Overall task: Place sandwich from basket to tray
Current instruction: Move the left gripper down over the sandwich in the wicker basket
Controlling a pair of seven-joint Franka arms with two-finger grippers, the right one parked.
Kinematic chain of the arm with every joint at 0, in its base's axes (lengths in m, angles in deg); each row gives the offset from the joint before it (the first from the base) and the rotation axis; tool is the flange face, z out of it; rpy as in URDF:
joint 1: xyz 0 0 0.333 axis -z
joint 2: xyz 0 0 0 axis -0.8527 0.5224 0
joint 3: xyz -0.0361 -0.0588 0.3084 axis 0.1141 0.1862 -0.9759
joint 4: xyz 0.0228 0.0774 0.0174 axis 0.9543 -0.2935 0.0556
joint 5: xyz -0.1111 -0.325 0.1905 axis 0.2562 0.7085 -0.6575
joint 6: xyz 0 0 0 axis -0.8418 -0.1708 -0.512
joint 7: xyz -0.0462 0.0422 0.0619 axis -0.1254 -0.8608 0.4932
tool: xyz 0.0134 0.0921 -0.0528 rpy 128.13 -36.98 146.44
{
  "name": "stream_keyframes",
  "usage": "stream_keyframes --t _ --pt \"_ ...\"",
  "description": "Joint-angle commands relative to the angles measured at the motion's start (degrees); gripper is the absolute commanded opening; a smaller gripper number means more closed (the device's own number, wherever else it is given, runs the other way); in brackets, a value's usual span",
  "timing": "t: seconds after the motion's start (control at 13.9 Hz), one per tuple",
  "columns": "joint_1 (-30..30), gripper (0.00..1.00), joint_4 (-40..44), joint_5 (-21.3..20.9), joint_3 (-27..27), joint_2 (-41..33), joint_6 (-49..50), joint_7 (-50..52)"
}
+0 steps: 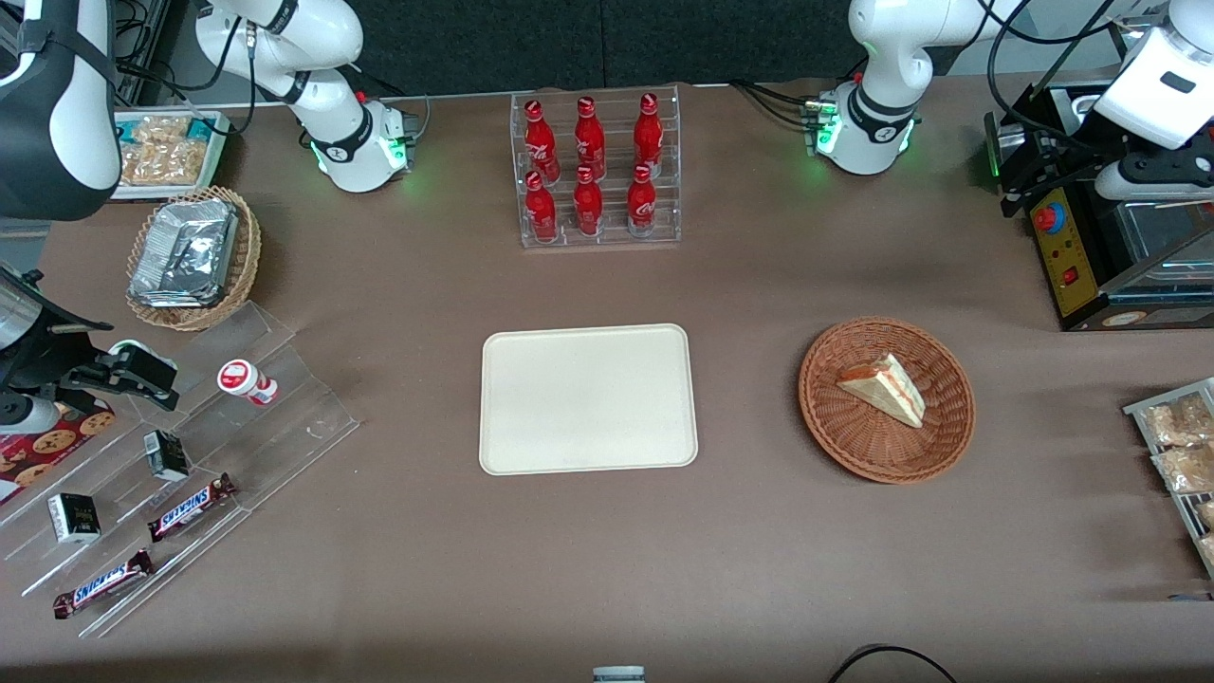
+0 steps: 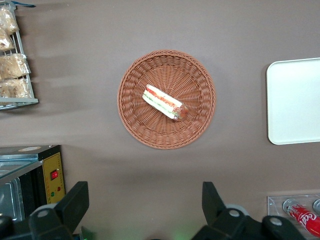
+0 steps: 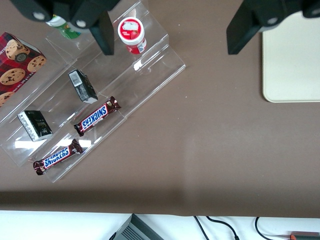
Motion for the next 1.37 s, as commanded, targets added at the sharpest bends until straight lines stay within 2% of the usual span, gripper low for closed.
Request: stream_keyframes --t 0.0,0.22,0.5,0.86,1.15,1.3 --pt "-0.68 1.00 0.09 0.32 -0.99 -0.08 0.96 -1.01" --pt "-0.59 1.00 -0.26 0.58 -0.92 2.89 0.61 3.18" --pt "-0.24 1.00 -3.67 3.13 -0.83 8.79 -3.15 26.37" --pt "0.20 1.00 -17.82 2.96 -0.22 10.37 -21.24 40.19" --pt "0.55 1.00 -19.86 2.60 0.22 17.05 -28.03 50.66" --pt "0.81 1.00 -24.93 2.60 0.31 18.02 -36.52 52.42"
